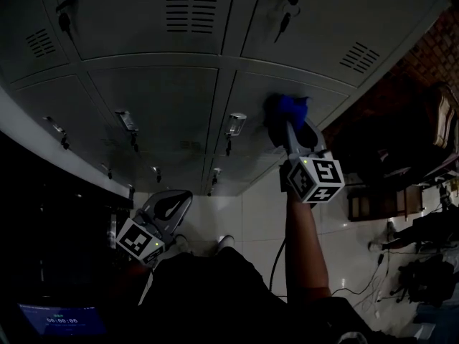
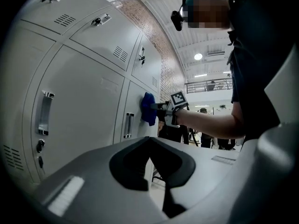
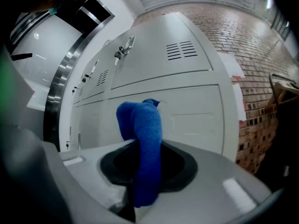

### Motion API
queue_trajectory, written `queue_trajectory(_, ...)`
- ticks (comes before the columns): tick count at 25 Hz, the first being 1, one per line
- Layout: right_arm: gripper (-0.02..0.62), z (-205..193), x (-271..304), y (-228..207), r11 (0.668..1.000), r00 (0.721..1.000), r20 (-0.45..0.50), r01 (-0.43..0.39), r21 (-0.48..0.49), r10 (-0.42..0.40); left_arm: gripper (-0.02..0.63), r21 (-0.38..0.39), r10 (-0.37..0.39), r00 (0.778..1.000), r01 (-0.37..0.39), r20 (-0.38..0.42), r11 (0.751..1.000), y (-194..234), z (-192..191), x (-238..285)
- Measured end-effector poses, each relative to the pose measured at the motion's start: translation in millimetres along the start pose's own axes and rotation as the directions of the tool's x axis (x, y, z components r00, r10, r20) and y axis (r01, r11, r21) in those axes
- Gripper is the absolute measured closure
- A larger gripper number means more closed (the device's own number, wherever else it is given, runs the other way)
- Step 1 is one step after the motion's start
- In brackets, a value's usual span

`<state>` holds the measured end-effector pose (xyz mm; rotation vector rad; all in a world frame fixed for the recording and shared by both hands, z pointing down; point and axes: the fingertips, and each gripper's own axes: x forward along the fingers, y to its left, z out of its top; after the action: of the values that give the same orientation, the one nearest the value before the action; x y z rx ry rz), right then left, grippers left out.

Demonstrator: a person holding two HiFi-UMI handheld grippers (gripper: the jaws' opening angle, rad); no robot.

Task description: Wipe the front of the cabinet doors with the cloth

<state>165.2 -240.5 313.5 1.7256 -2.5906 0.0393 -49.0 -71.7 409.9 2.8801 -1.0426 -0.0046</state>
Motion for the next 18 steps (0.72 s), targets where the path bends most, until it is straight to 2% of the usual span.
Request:
queue_trajectory(10,0.511,-9.5,-40.6,-101.6,0.981,0.981,-0.004,0.193,-0.003,-0.193,0.606,0.003,-0.036,0.999,0.036,-0.013,0.999,-16.7,-1.5,28.5)
queue_trajectory(18,0.511,-11.7,-68.2,-137.7,0.96,0.96,-0.011,0.278,0.014,-0.278,0.606,0.007,-0.07,0.997,0.07,-0.012,0.998,-28.8,-1.5,40.0)
